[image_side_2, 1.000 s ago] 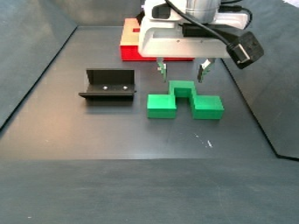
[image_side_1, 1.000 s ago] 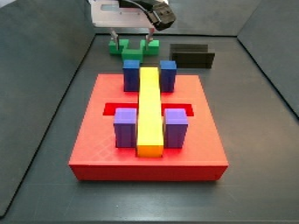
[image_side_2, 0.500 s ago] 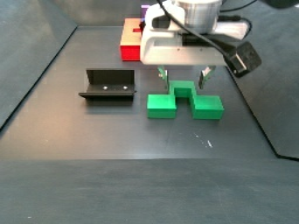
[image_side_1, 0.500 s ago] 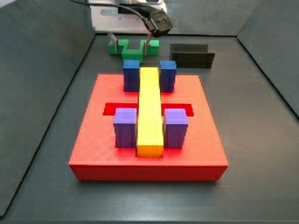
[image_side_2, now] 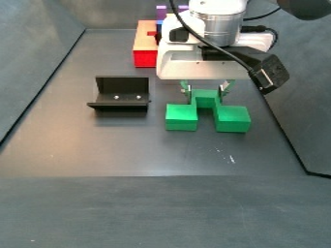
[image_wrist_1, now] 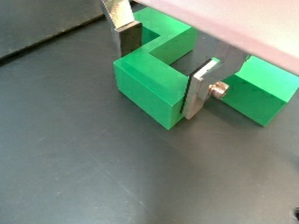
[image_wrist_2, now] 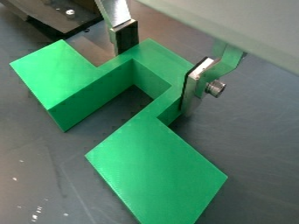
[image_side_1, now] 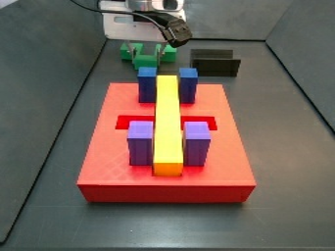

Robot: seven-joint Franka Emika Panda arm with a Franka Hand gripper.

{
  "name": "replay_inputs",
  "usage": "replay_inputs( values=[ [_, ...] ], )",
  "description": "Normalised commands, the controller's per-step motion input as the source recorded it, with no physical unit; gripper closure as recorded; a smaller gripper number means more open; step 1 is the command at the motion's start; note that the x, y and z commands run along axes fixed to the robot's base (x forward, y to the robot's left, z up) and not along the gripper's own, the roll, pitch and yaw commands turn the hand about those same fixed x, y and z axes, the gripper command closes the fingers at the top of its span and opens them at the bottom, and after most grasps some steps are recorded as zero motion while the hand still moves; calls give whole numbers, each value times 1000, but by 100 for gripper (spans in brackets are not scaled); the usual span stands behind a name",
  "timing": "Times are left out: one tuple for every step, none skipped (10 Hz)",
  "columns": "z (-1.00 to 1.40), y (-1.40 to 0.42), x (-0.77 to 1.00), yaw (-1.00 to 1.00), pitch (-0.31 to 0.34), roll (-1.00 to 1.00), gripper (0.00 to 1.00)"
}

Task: Pick up the green object. Move up. Place the green object on the fixture. Regrasp the green object. Move to above the board. Insert the green object.
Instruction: Pick up the green object.

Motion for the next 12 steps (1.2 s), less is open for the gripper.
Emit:
replay_inputs(
  values=[
    [0, 0, 0, 0, 0, 0, 100],
    [0, 0, 0, 0, 0, 0, 100],
    [0, 0, 0, 0, 0, 0, 100],
    [0, 0, 0, 0, 0, 0, 100],
    [0, 0, 0, 0, 0, 0, 100],
    [0, 0, 0, 0, 0, 0, 100],
    [0, 0, 0, 0, 0, 0, 100],
    [0, 0, 0, 0, 0, 0, 100],
    [0, 0, 0, 0, 0, 0, 100],
    [0, 0, 0, 0, 0, 0, 100],
    [0, 0, 0, 0, 0, 0, 100],
    [0, 0, 0, 0, 0, 0, 100]
  ],
)
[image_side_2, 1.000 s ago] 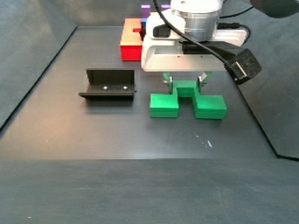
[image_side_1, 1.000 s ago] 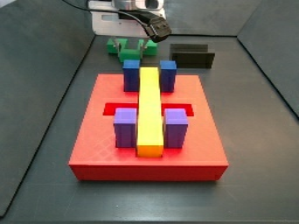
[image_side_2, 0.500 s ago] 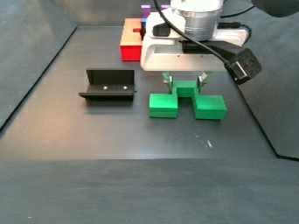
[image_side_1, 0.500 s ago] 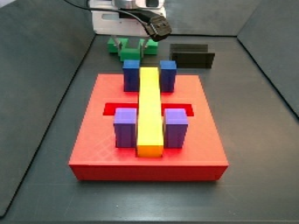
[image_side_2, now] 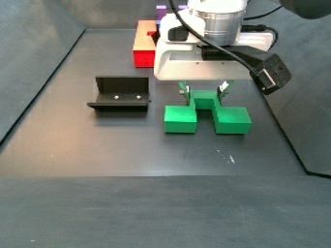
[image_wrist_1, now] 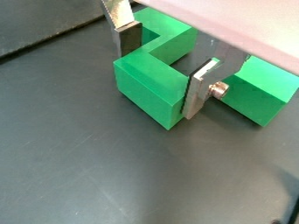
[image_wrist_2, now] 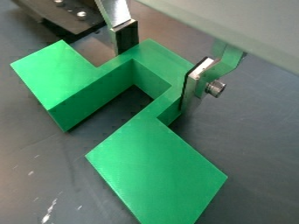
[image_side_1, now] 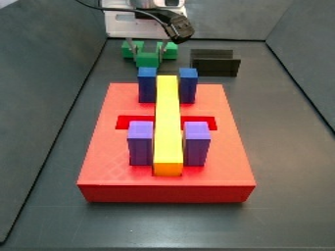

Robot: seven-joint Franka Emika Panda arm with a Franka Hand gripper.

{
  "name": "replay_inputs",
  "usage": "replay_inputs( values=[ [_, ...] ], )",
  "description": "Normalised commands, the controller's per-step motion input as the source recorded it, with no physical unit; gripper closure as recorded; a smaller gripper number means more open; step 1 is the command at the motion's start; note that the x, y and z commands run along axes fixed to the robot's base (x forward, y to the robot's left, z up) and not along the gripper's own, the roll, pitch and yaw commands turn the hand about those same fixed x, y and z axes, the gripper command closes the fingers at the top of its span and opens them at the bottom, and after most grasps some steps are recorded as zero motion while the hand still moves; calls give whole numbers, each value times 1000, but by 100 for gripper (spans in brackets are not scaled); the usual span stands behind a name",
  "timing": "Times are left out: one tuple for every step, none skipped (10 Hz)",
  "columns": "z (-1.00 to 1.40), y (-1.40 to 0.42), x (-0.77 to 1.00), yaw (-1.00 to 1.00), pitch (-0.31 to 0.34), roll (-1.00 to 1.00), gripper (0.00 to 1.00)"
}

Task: Pick up the green object. Move up. Place the green object on the fixture. Regrasp the green object. Move to above the board. Insert the green object.
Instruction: Move up, then place the green object on the fixture.

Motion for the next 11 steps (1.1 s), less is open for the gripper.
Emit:
replay_inputs(
  values=[
    [833, 0, 0, 0, 0, 0, 100],
    [753, 8, -39, -8, 5, 15, 100],
    [541, 17, -65, -19, 3, 52, 100],
    [267, -3, -39, -14, -10, 89, 100],
    [0, -34, 0, 0, 0, 0, 100],
    [0, -26, 0, 0, 0, 0, 100],
    [0, -26, 0, 0, -17, 0, 100],
    [0, -29, 31, 0, -43, 0, 100],
    [297, 206, 417, -374, -406, -569, 100],
    [406, 294, 660, -357, -591, -831, 100],
    [397, 263, 743, -320, -560, -786, 100]
  ],
)
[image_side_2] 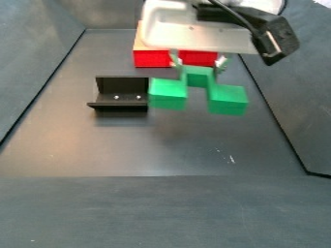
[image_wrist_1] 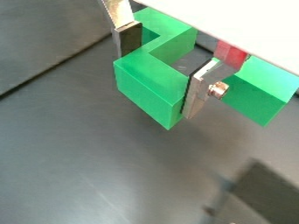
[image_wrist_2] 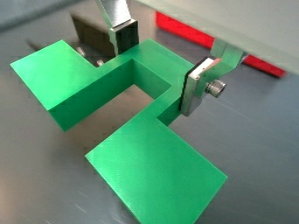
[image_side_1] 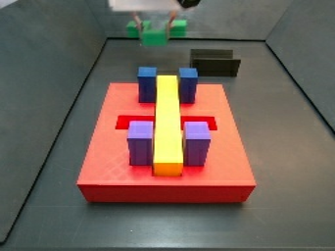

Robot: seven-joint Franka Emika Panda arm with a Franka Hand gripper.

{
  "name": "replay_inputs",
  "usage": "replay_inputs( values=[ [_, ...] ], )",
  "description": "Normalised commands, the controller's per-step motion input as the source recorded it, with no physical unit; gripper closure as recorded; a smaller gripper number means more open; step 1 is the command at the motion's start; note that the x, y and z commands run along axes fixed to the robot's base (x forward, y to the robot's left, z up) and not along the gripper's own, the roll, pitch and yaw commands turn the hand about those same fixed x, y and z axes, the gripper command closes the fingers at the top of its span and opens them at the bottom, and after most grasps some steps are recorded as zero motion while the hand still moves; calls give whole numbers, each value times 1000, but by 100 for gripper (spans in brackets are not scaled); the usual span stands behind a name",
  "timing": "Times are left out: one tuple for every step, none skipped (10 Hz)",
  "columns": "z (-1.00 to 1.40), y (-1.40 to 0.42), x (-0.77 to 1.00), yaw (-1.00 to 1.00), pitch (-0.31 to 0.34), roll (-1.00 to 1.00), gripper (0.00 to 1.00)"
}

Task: Pick up the green object. Move up. Place the green object on the fixture. Regrasp the green object. Move to above the board. Insert the green object.
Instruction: Place the green object on the fixture.

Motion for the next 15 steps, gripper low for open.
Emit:
replay_inputs(
  values=[
    [357, 211, 829, -286, -454, -697, 100],
    [317, 140, 960, -234, -263, -569, 100],
    [391, 183, 1000, -249, 0, -374, 100],
    [200, 103, 931, -297, 46, -240, 100],
    [137, 0, 809, -200, 357, -277, 100],
    [29, -49, 783, 0, 726, -266, 100],
    [17, -86, 766, 0, 771, -231, 100],
    [217, -6, 780, 91, 694, -114, 100],
    [49, 0, 506, 0, 551, -106, 100],
    [0, 0, 0, 0, -14, 0, 100],
    [323, 40, 111, 103, 137, -3, 100],
    [523, 0, 483, 337, 311, -286, 100],
    [371, -114, 514, 254, 103, -580, 100],
    [197, -191, 483, 214, 154, -860, 100],
    [0, -186, 546, 154, 189, -903, 100]
  ],
)
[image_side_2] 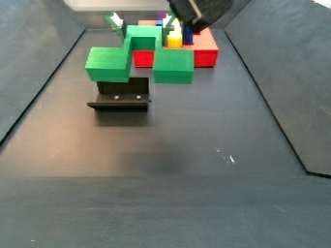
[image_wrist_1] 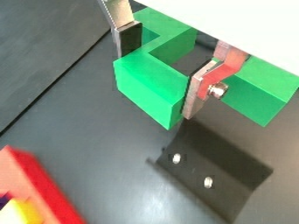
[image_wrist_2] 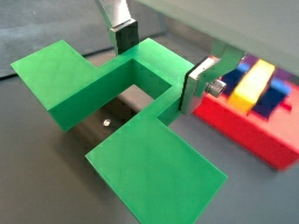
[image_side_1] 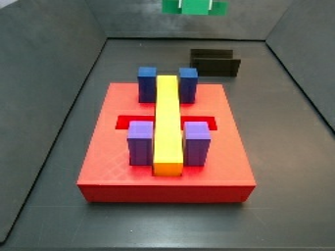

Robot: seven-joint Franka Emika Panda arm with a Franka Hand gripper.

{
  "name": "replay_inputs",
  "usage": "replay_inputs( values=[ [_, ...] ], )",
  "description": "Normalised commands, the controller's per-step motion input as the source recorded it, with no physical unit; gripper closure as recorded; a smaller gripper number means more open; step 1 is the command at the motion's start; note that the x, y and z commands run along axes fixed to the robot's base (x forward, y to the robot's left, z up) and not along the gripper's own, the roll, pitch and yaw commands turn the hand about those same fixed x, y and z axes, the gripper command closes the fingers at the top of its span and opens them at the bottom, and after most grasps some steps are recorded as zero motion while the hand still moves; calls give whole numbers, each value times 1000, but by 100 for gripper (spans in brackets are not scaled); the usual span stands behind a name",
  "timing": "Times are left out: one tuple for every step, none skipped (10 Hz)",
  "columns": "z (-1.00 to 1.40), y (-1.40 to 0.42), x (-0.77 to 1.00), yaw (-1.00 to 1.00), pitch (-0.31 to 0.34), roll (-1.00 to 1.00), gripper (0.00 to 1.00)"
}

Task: Pick up the green object. Move up. Place the green object on the fixture. Regrasp the green object. Move to above the board. Insert the green object.
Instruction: Place the green object on the fixture.

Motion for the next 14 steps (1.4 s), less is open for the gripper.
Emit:
replay_inputs(
  values=[
    [-60, -86, 680, 0, 157, -929, 100],
    [0, -23, 574, 0, 97, -1000, 100],
    [0, -51, 583, 0, 140, -1000, 100],
    [0, -166, 689, 0, 226, -903, 100],
    [-180, -74, 677, 0, 209, -806, 100],
    [-300, -26, 814, -77, 49, -734, 100],
    [-291, -23, 877, -123, 0, -757, 100],
    [-266, -26, 877, -131, 0, -774, 100],
    [-271, -37, 789, -117, 0, -777, 100],
    [-260, -197, 834, -114, 100, -557, 100],
    [-257, -340, 760, -109, 180, -231, 100],
    [-229, -294, 834, 0, 514, 0, 100],
    [0, -297, 654, 51, 563, 506, 100],
    [49, -194, 726, 29, 534, 683, 100]
  ],
)
